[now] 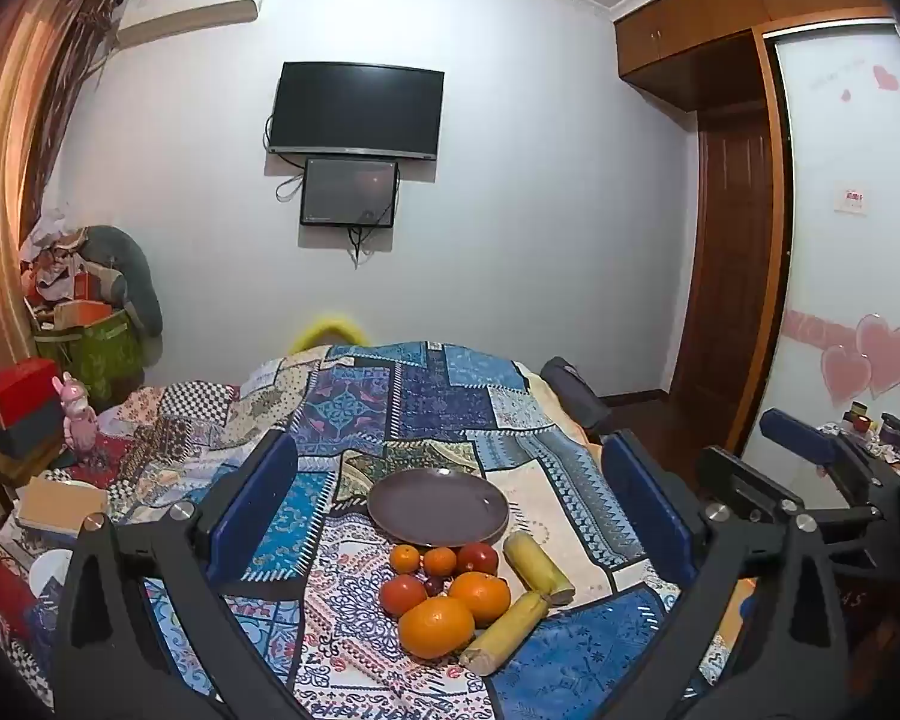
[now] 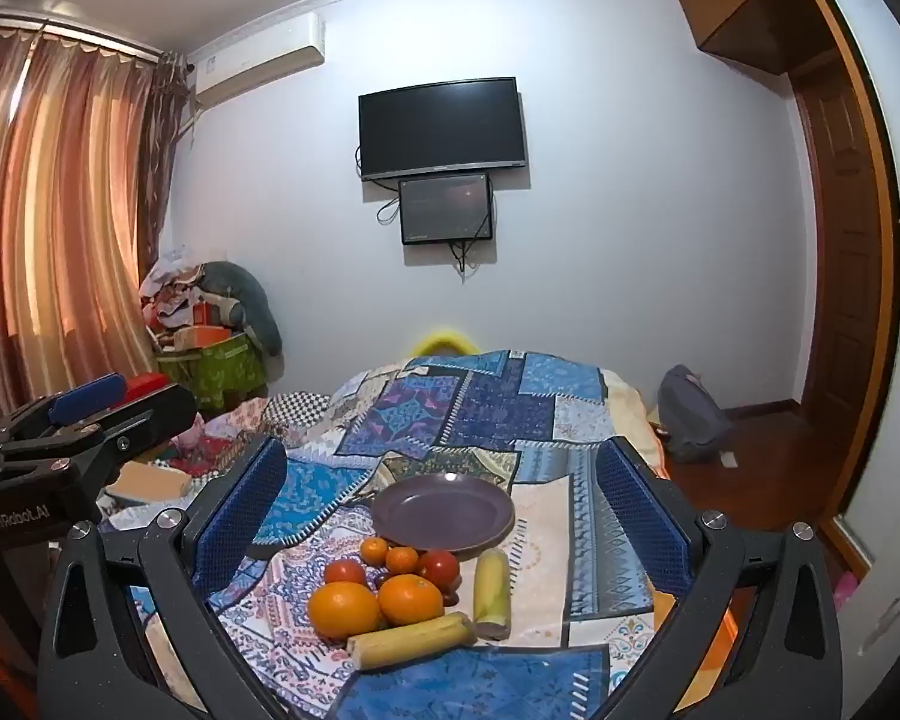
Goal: Organize fruits
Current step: 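Grasp the upright yellow cob with the right tool while the left tool grasps the large orange, then carry the yellow cob and large orange over the dark plate with both tools, then open both tools to set the cob and orange on the plate, then grasp the second yellow cob lying on the quilt with the right tool, then grasp the red tomato with the left tool while the right tool holds the cob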
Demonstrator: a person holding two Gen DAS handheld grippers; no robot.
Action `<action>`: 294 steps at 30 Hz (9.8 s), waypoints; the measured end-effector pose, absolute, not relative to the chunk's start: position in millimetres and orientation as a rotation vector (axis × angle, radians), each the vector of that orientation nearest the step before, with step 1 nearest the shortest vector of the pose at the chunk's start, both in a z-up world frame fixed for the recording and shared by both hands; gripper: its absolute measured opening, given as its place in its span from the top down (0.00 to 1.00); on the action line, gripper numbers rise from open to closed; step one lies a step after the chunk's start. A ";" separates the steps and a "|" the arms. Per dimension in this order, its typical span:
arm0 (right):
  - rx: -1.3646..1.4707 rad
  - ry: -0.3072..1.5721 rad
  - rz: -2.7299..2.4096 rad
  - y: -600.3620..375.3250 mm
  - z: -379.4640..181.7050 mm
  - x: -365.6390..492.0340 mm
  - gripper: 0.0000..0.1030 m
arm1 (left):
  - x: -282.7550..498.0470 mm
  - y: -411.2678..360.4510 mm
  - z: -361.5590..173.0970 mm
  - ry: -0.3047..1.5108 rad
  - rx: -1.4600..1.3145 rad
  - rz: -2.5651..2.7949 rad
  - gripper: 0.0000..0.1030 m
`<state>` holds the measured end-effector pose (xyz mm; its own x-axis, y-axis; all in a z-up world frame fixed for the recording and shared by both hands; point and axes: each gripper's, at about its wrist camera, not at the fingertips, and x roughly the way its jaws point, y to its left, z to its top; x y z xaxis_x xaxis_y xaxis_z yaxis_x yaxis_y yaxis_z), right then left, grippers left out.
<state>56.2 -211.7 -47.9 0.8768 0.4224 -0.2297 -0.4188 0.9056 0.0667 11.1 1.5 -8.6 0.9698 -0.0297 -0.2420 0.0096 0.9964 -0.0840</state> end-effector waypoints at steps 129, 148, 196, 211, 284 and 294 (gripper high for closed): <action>-0.083 0.763 0.546 -150.6 -196.5 340.3 0.66 | 346.8 62.4 -161.2 0.872 -0.191 -0.092 0.34; -0.174 0.899 0.587 -120.8 -243.2 390.6 0.66 | 423.3 60.7 -231.0 1.032 -0.162 -0.120 0.34; -0.102 0.808 0.554 -173.2 -173.4 246.8 0.35 | 233.4 61.1 -143.8 0.870 -0.088 -0.117 0.24; -0.066 0.926 0.584 -173.6 -212.6 166.4 0.29 | 154.5 39.5 -208.5 1.009 -0.070 -0.152 0.21; -0.100 0.846 0.526 -200.1 -211.3 208.1 0.69 | 206.0 50.1 -214.2 0.985 -0.180 -0.136 0.53; -0.161 0.917 0.562 -201.1 -220.1 211.0 0.69 | 207.0 58.6 -189.8 0.931 -0.192 -0.128 0.53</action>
<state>211.0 -201.1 -220.1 0.4767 0.3906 -0.7875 -0.5242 0.8454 0.1020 207.0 58.6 -189.8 0.5916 -0.1919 -0.7831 0.0268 0.9754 -0.2188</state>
